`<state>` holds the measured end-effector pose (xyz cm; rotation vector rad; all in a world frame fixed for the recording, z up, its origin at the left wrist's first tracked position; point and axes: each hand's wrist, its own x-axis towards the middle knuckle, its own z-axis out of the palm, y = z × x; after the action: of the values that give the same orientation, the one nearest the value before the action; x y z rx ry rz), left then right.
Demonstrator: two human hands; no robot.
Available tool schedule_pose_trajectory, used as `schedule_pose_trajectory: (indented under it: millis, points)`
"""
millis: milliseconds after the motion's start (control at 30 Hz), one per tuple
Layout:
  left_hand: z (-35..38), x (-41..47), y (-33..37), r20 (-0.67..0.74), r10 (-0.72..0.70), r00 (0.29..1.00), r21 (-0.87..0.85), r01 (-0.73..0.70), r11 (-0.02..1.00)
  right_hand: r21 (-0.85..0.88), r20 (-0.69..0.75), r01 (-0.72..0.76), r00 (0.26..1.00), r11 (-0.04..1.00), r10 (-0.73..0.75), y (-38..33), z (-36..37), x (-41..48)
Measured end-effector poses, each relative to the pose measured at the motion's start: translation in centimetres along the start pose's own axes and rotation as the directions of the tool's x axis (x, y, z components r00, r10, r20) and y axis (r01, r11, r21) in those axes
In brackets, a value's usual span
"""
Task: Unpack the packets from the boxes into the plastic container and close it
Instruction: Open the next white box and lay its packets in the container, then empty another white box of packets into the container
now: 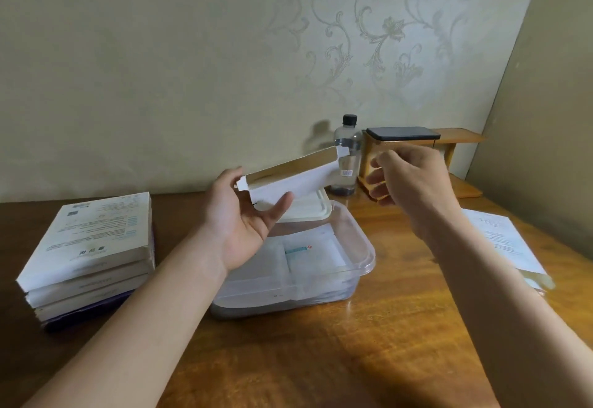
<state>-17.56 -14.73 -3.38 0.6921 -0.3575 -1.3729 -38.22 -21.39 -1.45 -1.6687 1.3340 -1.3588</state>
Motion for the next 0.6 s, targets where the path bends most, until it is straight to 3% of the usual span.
schedule_pose_trajectory:
  millis: [200, 333, 467, 600]
  points:
    - [4.0, -2.5, -4.0, 0.167, -0.087, 0.982, 0.240, 0.045, 0.970, 0.236, 0.132, -0.319, 0.946, 0.918, 0.295, 1.0, -7.4, -0.8]
    - [7.1, -2.8, -7.7, 0.250, -0.141, 0.958, 0.379, 0.037, 0.925, 0.258, 0.188, -0.333, 0.938, 0.907, 0.291, 2.7, -11.8, -1.8]
    - [10.9, -1.9, -12.7, 0.261, -0.180, 0.949, 0.538, 0.012, 0.843, 0.250, 0.086, -0.279, 0.960, 0.927, 0.266, 5.5, -16.4, -2.3]
    - [13.7, 0.4, -17.6, 0.195, -0.024, 0.981, 0.712, -0.125, 0.691, 0.234, -0.055, -0.284, 0.951, 0.930, 0.304, 9.3, -19.5, -2.2]
